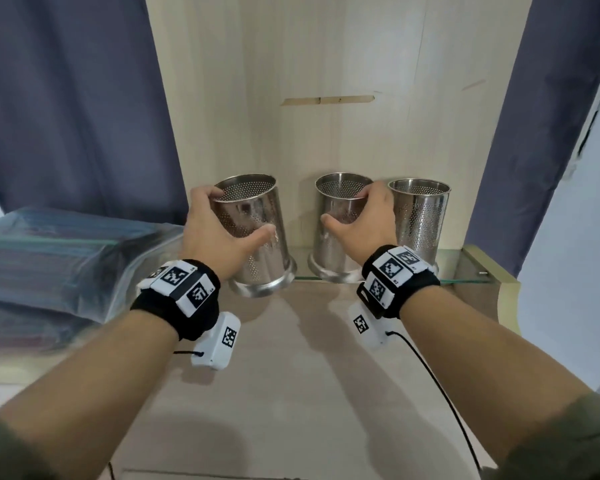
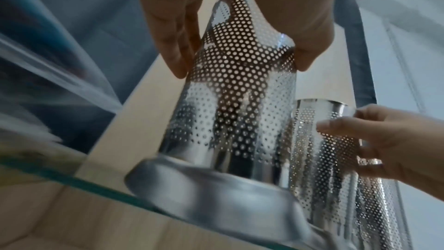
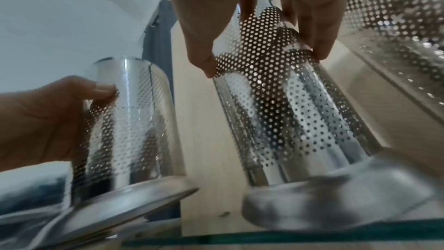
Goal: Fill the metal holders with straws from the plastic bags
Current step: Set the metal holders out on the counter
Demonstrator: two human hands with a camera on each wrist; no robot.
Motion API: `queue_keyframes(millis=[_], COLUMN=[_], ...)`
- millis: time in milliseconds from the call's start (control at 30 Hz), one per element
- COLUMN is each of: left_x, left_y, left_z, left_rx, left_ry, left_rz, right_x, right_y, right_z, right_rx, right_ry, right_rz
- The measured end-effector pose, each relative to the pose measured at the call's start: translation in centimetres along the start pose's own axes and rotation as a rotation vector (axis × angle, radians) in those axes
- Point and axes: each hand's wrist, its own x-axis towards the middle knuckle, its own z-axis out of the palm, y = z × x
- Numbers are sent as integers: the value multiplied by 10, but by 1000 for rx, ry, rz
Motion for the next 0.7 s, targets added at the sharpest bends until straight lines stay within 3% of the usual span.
queue_keyframes(millis=[100,233,433,700], left_x=[-22,-44,-62,-67], left_y=[-14,-40,-76,-94], left_z=[-38,-63,-65,-48], left_rx=[42,183,232,119], left_ry=[7,-75,-64,-101], left_rz=[-17,-65,-146,-222], right_x=[-22,-52,-94,-130], right_y=[-10,-24,-43,-44], right_z=[-10,-19,-24,-8], right_rx=[55,149,230,171], right_ry=[11,-117,-434,-583], right_rz=[-87,-104,-160,-208])
